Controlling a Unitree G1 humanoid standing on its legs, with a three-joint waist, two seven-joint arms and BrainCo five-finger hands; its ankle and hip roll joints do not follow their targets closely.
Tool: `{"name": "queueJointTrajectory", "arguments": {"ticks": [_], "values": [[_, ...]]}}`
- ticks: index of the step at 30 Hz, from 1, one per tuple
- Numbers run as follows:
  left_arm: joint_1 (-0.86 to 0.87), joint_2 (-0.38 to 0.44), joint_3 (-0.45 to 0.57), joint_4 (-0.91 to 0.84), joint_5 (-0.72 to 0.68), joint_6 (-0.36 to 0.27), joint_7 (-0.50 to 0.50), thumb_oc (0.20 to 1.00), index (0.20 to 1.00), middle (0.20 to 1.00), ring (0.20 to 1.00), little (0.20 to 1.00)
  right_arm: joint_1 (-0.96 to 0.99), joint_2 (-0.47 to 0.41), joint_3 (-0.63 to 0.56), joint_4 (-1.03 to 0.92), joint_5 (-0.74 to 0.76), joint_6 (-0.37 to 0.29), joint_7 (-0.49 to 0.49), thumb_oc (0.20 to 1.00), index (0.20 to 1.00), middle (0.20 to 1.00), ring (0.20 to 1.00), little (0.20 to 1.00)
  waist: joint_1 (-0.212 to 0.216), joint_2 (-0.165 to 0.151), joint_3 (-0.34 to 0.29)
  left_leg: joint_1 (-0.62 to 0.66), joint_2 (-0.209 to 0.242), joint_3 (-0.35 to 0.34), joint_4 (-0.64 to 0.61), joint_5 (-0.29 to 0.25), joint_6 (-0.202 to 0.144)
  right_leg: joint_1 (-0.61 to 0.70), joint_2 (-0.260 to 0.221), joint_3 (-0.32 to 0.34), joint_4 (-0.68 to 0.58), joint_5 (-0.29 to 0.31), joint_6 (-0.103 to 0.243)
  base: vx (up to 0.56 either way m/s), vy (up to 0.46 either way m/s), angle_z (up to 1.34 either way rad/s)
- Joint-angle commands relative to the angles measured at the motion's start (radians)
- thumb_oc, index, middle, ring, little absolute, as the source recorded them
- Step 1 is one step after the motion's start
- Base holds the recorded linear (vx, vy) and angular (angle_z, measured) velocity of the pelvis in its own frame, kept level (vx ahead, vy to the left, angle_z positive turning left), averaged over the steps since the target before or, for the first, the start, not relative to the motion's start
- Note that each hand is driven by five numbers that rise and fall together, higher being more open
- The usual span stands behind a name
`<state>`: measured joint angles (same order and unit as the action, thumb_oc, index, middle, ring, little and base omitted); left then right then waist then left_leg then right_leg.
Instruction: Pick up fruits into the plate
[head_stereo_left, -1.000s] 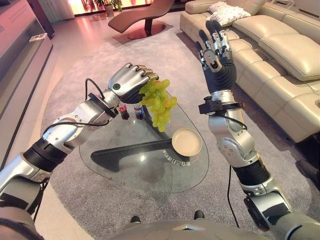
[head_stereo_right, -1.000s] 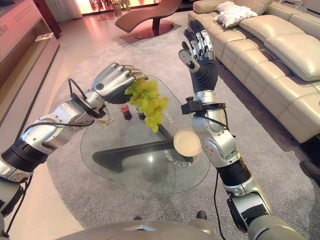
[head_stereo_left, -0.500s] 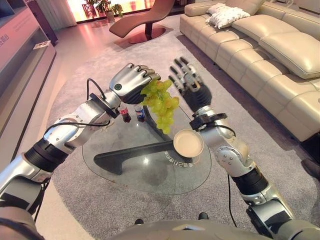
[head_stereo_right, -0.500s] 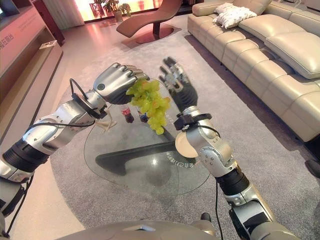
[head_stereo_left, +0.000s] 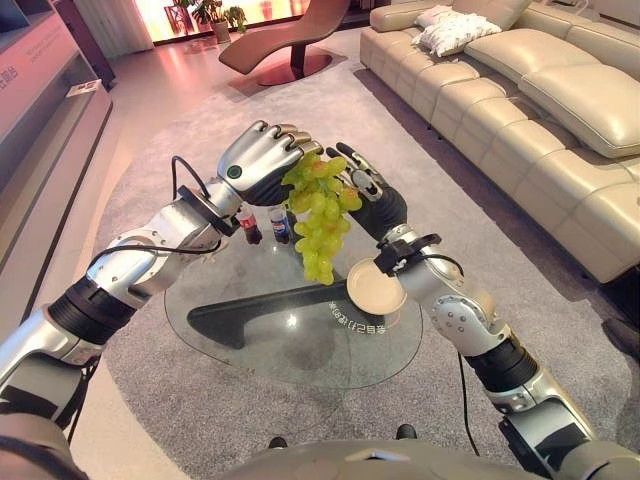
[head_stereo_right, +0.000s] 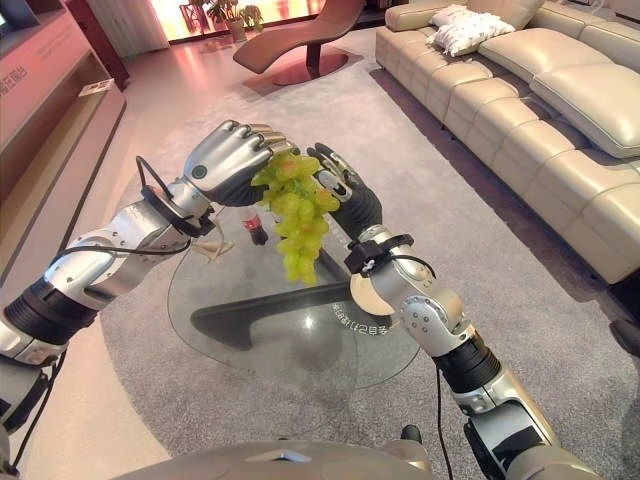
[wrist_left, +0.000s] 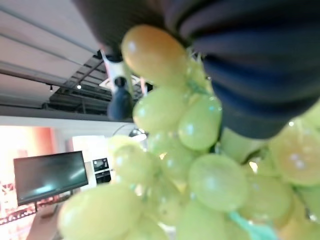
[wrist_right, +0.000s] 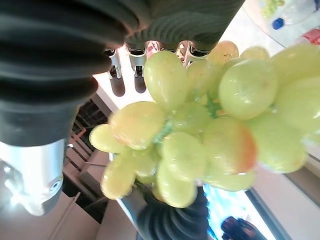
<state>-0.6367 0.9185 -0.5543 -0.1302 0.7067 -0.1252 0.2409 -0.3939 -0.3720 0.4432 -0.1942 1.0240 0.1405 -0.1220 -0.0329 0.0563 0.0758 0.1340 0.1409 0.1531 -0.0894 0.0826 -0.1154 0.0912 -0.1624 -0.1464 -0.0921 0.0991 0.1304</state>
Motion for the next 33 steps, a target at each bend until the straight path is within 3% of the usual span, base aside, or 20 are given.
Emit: {"name": "queueJointTrajectory", "arguments": {"ticks": [1, 8, 14, 17, 23, 30, 31, 33], "values": [[-0.223, 0.079, 0.004, -0.017, 0.0, 0.044, 0.071, 0.2, 0.2, 0.2, 0.2, 0.2, -0.038, 0.029, 0.035, -0.035, 0.061, 0.02, 0.064, 1.0, 1.0, 1.0, 1.0, 1.0, -0.005, -0.044, -0.003, -0.013, -0.046, -0.027, 0.051, -0.136, 0.036, 0.027, 0.014, -0.02, 0.083, -0.141, 0.001, 0.0, 0.0, 0.0], [-0.257, 0.091, -0.028, -0.035, 0.059, 0.051, 0.036, 0.2, 0.2, 0.2, 0.2, 0.2, -0.036, 0.022, 0.069, -0.028, 0.129, 0.118, 0.086, 1.0, 1.0, 1.0, 1.0, 1.0, -0.003, -0.048, -0.004, -0.013, -0.044, -0.028, 0.052, -0.134, 0.034, 0.03, 0.014, -0.024, 0.084, -0.141, 0.001, 0.0, 0.0, 0.0], [-0.322, 0.134, -0.08, -0.048, 0.077, 0.051, -0.027, 0.2, 0.2, 0.2, 0.2, 0.2, -0.059, -0.036, 0.108, -0.024, 0.011, 0.206, 0.19, 1.0, 1.0, 1.0, 1.0, 1.0, -0.003, -0.051, -0.003, -0.014, -0.046, -0.028, 0.053, -0.132, 0.035, 0.028, 0.015, -0.023, 0.085, -0.14, 0.002, 0.0, 0.0, 0.0], [-0.344, 0.166, -0.097, -0.051, 0.074, 0.026, -0.039, 0.2, 0.2, 0.2, 0.2, 0.2, -0.086, -0.1, 0.129, -0.036, -0.021, 0.284, 0.306, 1.0, 1.0, 1.0, 1.0, 1.0, -0.003, -0.055, 0.0, -0.015, -0.047, -0.028, 0.055, -0.132, 0.036, 0.029, 0.015, -0.022, 0.086, -0.14, 0.002, 0.0, 0.0, 0.0], [-0.357, 0.188, -0.117, -0.054, 0.053, 0.021, -0.049, 0.2, 0.2, 0.2, 0.2, 0.2, -0.125, -0.166, 0.159, -0.051, -0.017, 0.342, 0.397, 1.0, 1.0, 1.0, 1.0, 1.0, -0.001, -0.063, 0.004, -0.012, -0.047, -0.032, 0.056, -0.132, 0.036, 0.032, 0.017, -0.021, 0.088, -0.142, 0.001, 0.0, 0.0, 0.0], [-0.354, 0.159, -0.134, -0.052, 0.061, 0.012, -0.054, 0.2, 0.2, 0.2, 0.2, 0.2, -0.156, -0.163, 0.199, -0.035, 0.0, 0.401, 0.448, 1.0, 1.0, 1.0, 1.0, 1.0, 0.0, -0.069, 0.004, -0.006, -0.047, -0.034, 0.055, -0.132, 0.037, 0.04, 0.019, -0.02, 0.087, -0.143, -0.003, 0.0, 0.0, 0.0], [-0.356, 0.146, -0.138, -0.052, 0.06, 0.017, -0.056, 0.2, 0.2, 0.2, 0.2, 0.2, -0.163, -0.156, 0.206, -0.035, 0.001, 0.402, 0.454, 0.715, 0.715, 0.715, 0.715, 0.715, 0.001, -0.071, 0.003, -0.006, -0.047, -0.035, 0.056, -0.132, 0.038, 0.041, 0.02, -0.019, 0.087, -0.143, -0.003, 0.0, 0.0, 0.0], [-0.358, 0.132, -0.144, -0.056, 0.06, 0.03, -0.06, 0.2, 0.2, 0.2, 0.2, 0.2, -0.172, -0.148, 0.214, -0.038, 0.013, 0.407, 0.445, 0.555, 0.555, 0.555, 0.555, 0.555, 0.002, -0.072, 0.003, -0.005, -0.047, -0.037, 0.056, -0.132, 0.038, 0.042, 0.021, -0.019, 0.086, -0.143, -0.004, 0.0, 0.0, 0.0]]}}
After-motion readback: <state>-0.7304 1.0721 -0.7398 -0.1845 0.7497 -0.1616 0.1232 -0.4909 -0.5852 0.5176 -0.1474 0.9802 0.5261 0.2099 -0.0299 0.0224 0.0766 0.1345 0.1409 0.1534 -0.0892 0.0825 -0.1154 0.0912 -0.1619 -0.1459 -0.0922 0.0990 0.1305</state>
